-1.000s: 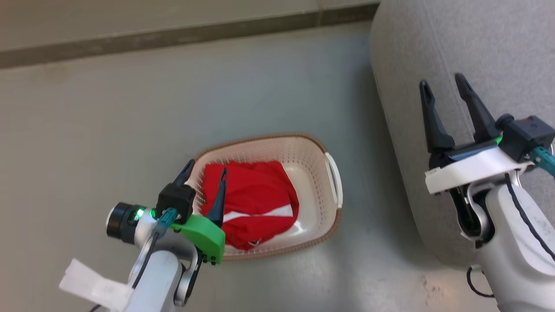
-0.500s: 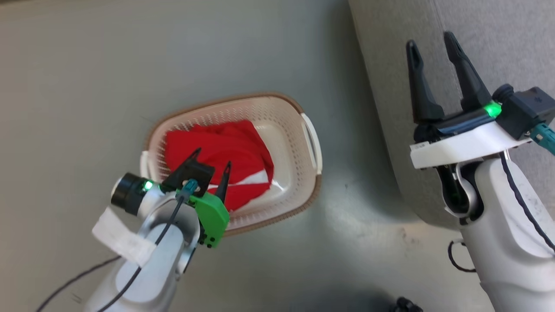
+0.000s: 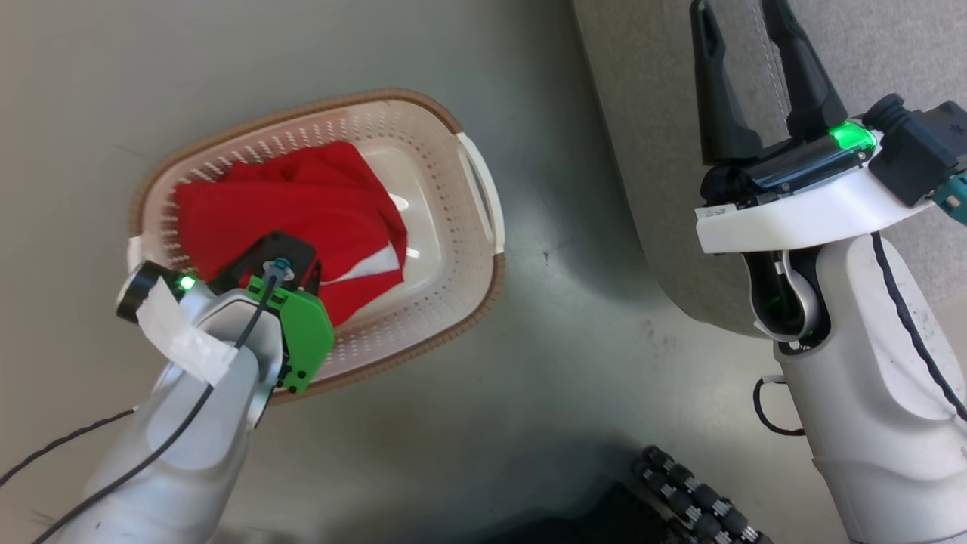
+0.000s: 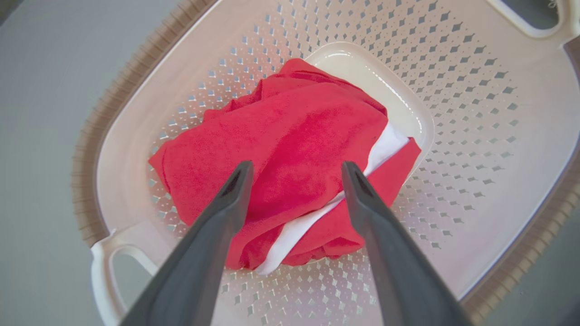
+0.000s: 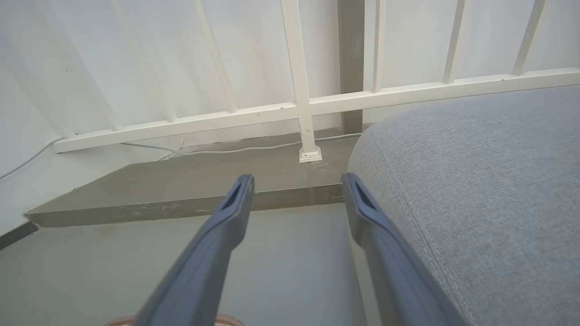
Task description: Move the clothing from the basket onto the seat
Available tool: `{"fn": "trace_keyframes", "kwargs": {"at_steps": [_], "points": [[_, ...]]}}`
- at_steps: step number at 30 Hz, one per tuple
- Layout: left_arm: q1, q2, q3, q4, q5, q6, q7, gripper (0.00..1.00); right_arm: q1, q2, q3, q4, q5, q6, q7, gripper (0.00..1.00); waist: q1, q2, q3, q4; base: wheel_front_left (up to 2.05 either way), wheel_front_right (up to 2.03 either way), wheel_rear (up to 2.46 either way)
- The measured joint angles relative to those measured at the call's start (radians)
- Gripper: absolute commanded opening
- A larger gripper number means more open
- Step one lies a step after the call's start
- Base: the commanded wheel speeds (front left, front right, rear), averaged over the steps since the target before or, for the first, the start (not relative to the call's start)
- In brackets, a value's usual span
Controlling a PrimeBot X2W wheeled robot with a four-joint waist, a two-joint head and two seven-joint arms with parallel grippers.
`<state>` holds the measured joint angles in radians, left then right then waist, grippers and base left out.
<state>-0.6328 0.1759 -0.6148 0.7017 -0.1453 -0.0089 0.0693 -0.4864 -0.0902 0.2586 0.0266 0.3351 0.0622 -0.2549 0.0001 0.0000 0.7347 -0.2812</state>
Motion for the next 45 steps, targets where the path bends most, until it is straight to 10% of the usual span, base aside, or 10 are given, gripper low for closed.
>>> {"fn": "trace_keyframes", "kwargs": {"at_steps": [23, 24, 25, 26, 45], "points": [[-0.118, -0.007, -0.001, 0.22, 0.021, 0.002, 0.142, 1.0, -0.023, 0.029, -0.011, -0.003, 0.0, 0.026, 0.0, 1.0, 0.0, 0.0, 0.13, -0.076, 0.0, 0.0, 0.0], [-0.123, -0.009, -0.001, 0.225, 0.021, 0.002, 0.142, 0.22, -0.023, 0.029, -0.011, -0.004, 0.0, 0.026, 0.0, 1.0, -0.0001, 0.0, 0.131, -0.077, 0.0, 0.0, 0.0], [-0.128, -0.012, -0.001, 0.228, 0.021, 0.002, 0.142, 0.22, -0.023, 0.03, -0.013, -0.003, 0.0, 0.026, 0.0, 1.0, -0.0001, 0.0, 0.132, -0.077, 0.0, 0.0, 0.0], [-0.132, -0.015, -0.001, 0.231, 0.021, 0.002, 0.143, 0.0, -0.023, 0.03, -0.015, -0.003, 0.0, 0.028, 0.0, 1.0, 0.0, 0.0, 0.132, -0.077, 0.0, 0.0, 0.0], [-0.152, -0.11, 0.024, 0.293, -0.032, 0.01, 0.08, 0.0, -0.038, 0.032, -0.042, 0.036, -0.033, 0.042, 0.0, 1.0, -0.0001, 0.0, 0.072, -0.035, 0.0, 0.0, 0.0]]}}
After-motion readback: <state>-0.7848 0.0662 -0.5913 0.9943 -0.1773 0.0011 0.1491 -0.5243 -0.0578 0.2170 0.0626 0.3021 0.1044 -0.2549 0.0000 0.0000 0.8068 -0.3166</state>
